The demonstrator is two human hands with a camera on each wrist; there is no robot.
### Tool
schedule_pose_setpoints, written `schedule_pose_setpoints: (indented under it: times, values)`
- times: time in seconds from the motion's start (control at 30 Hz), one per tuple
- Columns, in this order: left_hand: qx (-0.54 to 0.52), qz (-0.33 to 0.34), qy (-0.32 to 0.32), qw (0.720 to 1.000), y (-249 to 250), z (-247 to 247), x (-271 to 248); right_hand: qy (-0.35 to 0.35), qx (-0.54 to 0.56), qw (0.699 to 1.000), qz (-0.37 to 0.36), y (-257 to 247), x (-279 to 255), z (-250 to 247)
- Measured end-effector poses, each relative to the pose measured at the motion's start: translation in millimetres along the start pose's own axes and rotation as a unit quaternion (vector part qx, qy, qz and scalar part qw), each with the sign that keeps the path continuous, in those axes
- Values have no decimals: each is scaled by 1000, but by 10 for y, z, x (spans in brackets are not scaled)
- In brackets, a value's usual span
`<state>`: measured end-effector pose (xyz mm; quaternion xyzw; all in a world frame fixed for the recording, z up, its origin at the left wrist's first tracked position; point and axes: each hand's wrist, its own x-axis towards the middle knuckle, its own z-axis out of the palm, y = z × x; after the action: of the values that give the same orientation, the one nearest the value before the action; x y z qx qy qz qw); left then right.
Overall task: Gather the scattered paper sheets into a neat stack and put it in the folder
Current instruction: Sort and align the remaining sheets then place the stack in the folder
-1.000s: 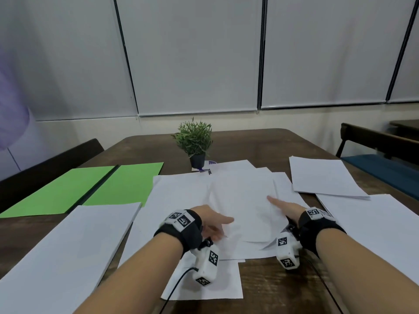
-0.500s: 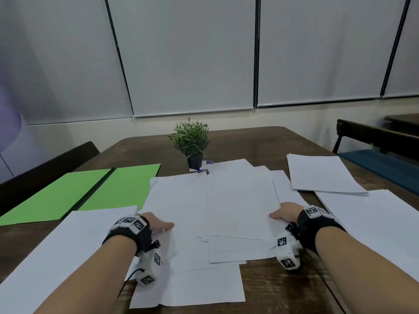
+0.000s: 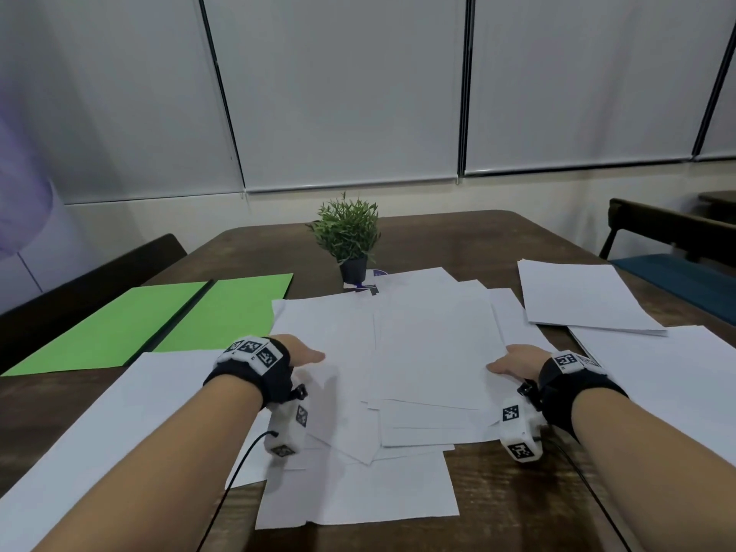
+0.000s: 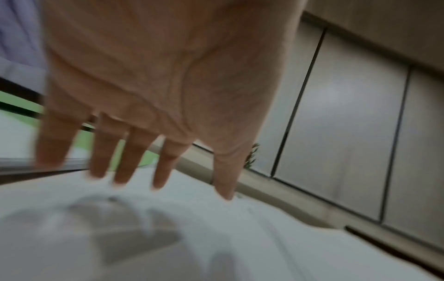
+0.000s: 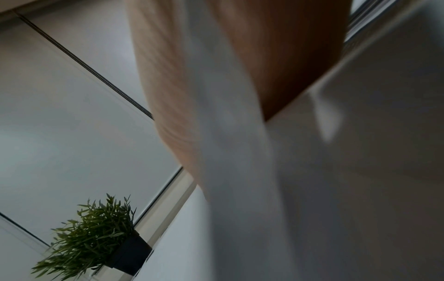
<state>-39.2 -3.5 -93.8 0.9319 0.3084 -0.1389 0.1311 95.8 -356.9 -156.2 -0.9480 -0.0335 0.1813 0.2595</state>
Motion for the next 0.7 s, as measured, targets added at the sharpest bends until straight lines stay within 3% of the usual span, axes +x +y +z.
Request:
schedule_pose_setpoints:
  times: [0.07,0.23,0.47,0.7]
  values:
    - [4,-2,45,999,-110,112,143,-3,-1,1000,3,-7,-3,-6]
    - [19,-16,69,997,-245,247,290,-6,-3,1000,11,-19,-11,-24]
    - [-8,-27,47,998,-264,186,394,-1,-1,1000,14,-31,-20,-11]
    - [-19,-13,83,996,-254,60,431,0,7,1000,16,-17,-9,-13]
